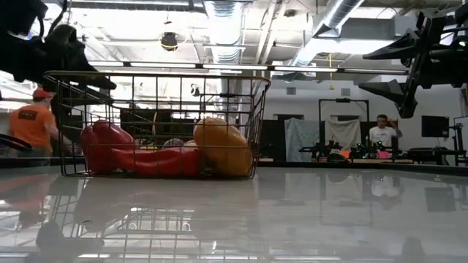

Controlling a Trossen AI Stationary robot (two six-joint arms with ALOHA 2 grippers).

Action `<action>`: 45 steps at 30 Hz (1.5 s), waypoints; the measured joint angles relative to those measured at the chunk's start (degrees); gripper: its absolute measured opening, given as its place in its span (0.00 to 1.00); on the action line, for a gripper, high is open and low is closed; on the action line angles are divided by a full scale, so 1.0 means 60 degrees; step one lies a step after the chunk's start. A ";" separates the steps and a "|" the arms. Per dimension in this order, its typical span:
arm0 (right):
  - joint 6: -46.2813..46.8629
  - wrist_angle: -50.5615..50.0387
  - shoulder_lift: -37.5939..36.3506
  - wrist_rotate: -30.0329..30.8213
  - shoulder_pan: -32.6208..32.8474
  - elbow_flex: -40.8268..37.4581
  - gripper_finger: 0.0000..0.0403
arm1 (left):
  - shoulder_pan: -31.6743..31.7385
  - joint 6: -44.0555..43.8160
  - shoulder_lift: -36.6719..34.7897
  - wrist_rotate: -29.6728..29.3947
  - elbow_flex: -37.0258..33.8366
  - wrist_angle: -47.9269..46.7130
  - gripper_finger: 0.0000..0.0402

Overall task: Sort produce into baskets
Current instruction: Return to Home Position

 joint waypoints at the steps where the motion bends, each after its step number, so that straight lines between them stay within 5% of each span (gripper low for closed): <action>1: 0.0002 -0.0004 0.0000 0.0001 0.0000 0.0000 0.75 | -0.0007 0.0305 -0.0010 -0.0160 0.0003 -0.0073 0.45; 7: 0.0004 -0.0018 0.0000 0.0005 0.0000 0.0000 0.75 | 0.0000 0.2190 -0.0006 -0.1934 -0.0226 0.1336 0.45; 11: 0.0004 -0.0020 0.0000 0.0005 0.0000 0.0000 0.75 | 0.0000 0.2409 0.0001 -0.2181 -0.0667 0.2528 0.45; 24: 0.0004 -0.0022 0.0000 0.0015 0.0000 0.0000 0.75 | -0.0004 0.0399 0.0081 0.2099 -0.0664 0.2319 0.45; 28: 0.0004 -0.0022 0.0000 0.0016 0.0000 0.0000 0.75 | -0.0004 0.0009 0.0081 0.2189 -0.0664 0.2290 0.45; 34: 0.0004 -0.0022 0.0000 0.0019 0.0000 0.0000 0.75 | 0.0000 0.3345 0.0081 0.2273 -0.0573 0.1906 0.45; 42: 0.0004 -0.0025 0.0003 0.0023 0.0000 -0.0004 0.75 | 0.0000 0.3985 0.0085 0.2227 -0.0558 0.1815 0.45; 45: 0.0004 -0.0022 0.0000 0.0023 0.0000 -0.0004 0.75 | 0.0000 0.5514 0.0085 0.1834 -0.0558 0.1829 0.45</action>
